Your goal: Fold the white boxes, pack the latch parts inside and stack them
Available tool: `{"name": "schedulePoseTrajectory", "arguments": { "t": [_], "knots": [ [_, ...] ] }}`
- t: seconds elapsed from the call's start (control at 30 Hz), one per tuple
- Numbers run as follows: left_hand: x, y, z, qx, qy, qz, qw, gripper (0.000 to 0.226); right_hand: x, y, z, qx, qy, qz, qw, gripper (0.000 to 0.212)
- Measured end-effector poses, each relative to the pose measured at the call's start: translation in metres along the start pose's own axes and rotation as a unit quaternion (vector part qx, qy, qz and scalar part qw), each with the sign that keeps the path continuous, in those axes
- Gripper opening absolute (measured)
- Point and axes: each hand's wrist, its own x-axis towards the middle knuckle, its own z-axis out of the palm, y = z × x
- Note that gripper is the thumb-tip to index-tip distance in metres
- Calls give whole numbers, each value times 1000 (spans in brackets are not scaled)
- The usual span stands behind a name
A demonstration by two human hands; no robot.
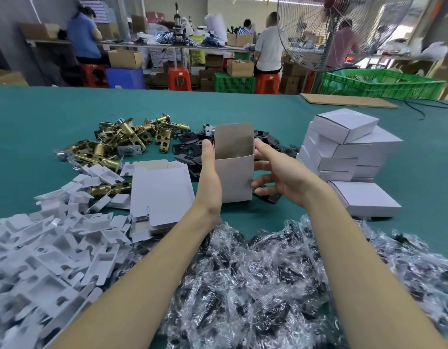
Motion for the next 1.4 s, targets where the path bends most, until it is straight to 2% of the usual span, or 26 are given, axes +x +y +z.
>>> {"name": "schedulePoseTrajectory", "arguments": {
  "t": [0.23,0.43,0.67,0.83,0.97,1.07,1.17,1.23,1.4],
  "knots": [
    [4,-3,-1,10,-3,36,999,66,0,1,-2,37,-35,17,999,54],
    [5,-5,1,37,-8,34,999,63,2,9,-5,57,-32,31,997,70],
    [6,-3,-1,69,-4,24,997,61,7,18,-5,43,-45,56,996,56],
    [7,-4,0,78,2,18,997,69,5,23,-1,-17,-58,97,993,43],
    [5,-1,1,75,9,16,997,60,2,15,-7,-105,-102,81,986,31],
    [4,-1,2,71,12,15,997,61,3,16,-9,-239,-118,41,963,34],
    [5,-1,2,59,18,10,998,63,10,19,0,-309,-76,16,948,38],
    [5,-1,1,56,18,13,998,61,13,21,3,-326,-53,2,944,45],
    [4,0,0,44,14,15,999,61,12,21,0,-328,-54,-8,943,44]
  ]
}}
